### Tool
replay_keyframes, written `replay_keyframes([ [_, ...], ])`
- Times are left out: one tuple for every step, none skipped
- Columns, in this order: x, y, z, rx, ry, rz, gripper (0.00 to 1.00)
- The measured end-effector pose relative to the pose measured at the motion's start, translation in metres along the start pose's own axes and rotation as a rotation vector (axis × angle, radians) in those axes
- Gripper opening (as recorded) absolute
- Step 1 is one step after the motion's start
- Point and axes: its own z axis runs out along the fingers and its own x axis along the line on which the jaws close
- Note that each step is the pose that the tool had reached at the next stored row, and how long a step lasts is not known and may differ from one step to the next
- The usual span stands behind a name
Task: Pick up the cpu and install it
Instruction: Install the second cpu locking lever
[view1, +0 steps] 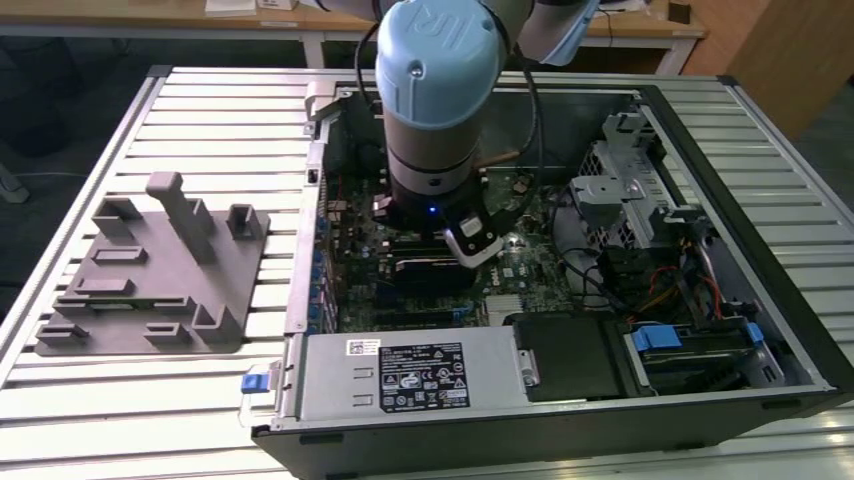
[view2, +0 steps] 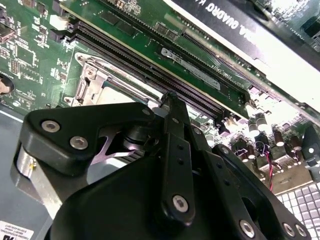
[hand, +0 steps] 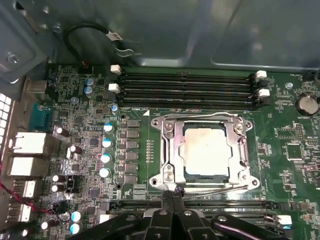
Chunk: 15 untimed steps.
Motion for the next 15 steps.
replay_keyframes([
  [0.0005,-0.0002,0.0008,-0.0023,-0.0001,0.000,0.11],
  [0.0010,-0.0005,0.0017,-0.0046,-0.0001,0.000,0.11],
  [0.0013,-0.0007,0.0025,-0.0074,-0.0001,0.000,0.11],
  [0.0015,-0.0010,0.0033,-0.0107,-0.0001,0.000,0.11],
  [0.0017,-0.0012,0.0040,-0.0140,-0.0002,0.001,0.11],
  [0.0019,-0.0014,0.0048,-0.0174,-0.0003,0.001,0.11],
  [0.0021,-0.0017,0.0055,-0.0207,-0.0003,0.001,0.11],
  [0.0024,-0.0019,0.0061,-0.0242,-0.0004,0.001,0.11],
  [0.0025,-0.0020,0.0064,-0.0280,-0.0005,0.001,0.11],
  [0.0028,-0.0021,0.0068,-0.0319,-0.0005,0.002,0.11],
  [0.0032,-0.0022,0.0072,-0.0364,-0.0006,0.002,0.11],
  [0.0039,-0.0023,0.0075,-0.0417,-0.0006,0.002,0.11],
  [0.0048,-0.0024,0.0078,-0.0474,-0.0007,0.002,0.11],
  [0.0057,-0.0025,0.0081,-0.0510,-0.0008,0.002,0.11],
  [0.0064,-0.0025,0.0083,-0.0528,-0.0008,0.003,0.11],
])
